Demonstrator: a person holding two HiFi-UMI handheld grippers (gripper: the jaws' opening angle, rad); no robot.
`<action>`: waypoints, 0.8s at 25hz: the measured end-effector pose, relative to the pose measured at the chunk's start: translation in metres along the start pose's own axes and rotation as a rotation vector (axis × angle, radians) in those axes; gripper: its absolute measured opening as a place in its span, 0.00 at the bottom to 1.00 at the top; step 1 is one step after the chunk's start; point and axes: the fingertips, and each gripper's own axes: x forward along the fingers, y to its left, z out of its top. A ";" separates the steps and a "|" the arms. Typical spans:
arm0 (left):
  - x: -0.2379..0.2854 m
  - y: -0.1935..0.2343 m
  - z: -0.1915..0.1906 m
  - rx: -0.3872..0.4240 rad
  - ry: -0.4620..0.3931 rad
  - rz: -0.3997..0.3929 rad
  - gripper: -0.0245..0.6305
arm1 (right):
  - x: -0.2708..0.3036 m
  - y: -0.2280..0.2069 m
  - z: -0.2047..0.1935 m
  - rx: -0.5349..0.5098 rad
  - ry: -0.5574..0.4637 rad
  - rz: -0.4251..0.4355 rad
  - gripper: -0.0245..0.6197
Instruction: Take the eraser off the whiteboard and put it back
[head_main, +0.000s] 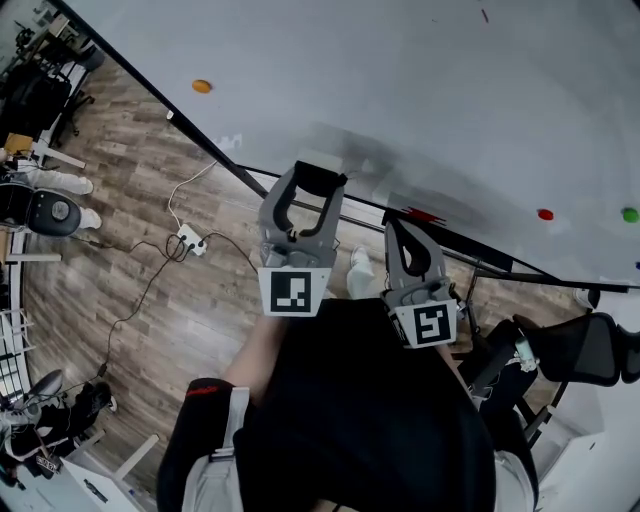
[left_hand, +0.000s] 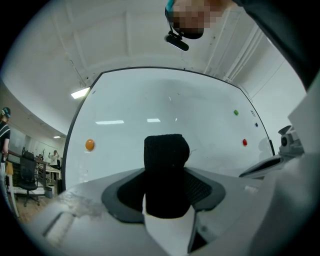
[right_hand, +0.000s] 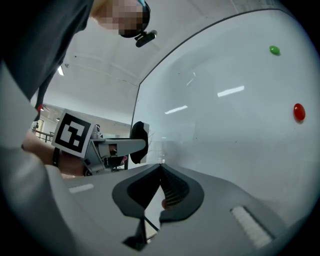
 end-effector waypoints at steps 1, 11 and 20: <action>-0.004 0.000 0.002 0.004 -0.006 -0.002 0.38 | -0.002 0.003 0.001 0.003 -0.005 0.001 0.04; -0.043 -0.002 0.006 0.001 -0.011 0.000 0.38 | -0.017 0.025 0.002 0.005 -0.007 0.013 0.04; -0.083 -0.006 0.003 0.018 0.001 -0.007 0.39 | -0.028 0.048 0.001 0.007 -0.001 0.034 0.04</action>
